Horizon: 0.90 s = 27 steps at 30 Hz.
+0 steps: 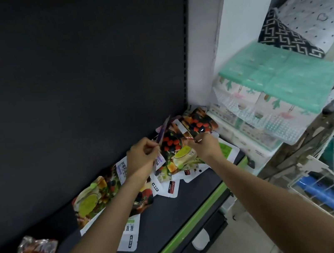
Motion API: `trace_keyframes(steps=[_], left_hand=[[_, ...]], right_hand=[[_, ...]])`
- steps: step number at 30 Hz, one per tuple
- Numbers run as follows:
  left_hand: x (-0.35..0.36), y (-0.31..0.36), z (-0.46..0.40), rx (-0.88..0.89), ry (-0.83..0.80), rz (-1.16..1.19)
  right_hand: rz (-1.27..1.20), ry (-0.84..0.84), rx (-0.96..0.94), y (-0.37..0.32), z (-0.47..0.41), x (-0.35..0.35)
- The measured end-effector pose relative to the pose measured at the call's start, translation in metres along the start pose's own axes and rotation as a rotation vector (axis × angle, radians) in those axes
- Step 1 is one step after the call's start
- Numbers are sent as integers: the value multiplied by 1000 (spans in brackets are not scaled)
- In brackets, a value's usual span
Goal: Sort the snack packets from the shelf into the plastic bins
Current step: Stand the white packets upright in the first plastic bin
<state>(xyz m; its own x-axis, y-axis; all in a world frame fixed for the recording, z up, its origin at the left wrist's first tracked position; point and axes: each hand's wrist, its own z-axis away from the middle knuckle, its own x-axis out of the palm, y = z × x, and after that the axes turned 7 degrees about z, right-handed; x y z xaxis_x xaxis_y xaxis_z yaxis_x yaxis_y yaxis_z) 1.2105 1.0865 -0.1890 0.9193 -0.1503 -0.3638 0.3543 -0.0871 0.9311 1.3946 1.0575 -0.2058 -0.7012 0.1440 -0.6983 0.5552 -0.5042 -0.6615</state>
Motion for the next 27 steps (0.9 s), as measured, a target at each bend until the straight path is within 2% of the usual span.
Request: trace_keyframes(steps=[3,7,13,17,23,27], left_hand=[[-12,4,-8,40,65,-16],[-29,5,-12,32,72,23],[-52,18,-8,16,129,27],[-68,34,0,118,116,-53],[-78,57,20,235,64,-213],[-83,69,46,178,94,-224]], right_hand=[[35,2,9,-6,-2,5],[65,17,-32,-17,-1,4],[249,176,-184,-29,6,-29],[324,257,-282,-35,15,-55],[318,251,-424,-49,37,-73],[333,281,-567,-58,60,-81]])
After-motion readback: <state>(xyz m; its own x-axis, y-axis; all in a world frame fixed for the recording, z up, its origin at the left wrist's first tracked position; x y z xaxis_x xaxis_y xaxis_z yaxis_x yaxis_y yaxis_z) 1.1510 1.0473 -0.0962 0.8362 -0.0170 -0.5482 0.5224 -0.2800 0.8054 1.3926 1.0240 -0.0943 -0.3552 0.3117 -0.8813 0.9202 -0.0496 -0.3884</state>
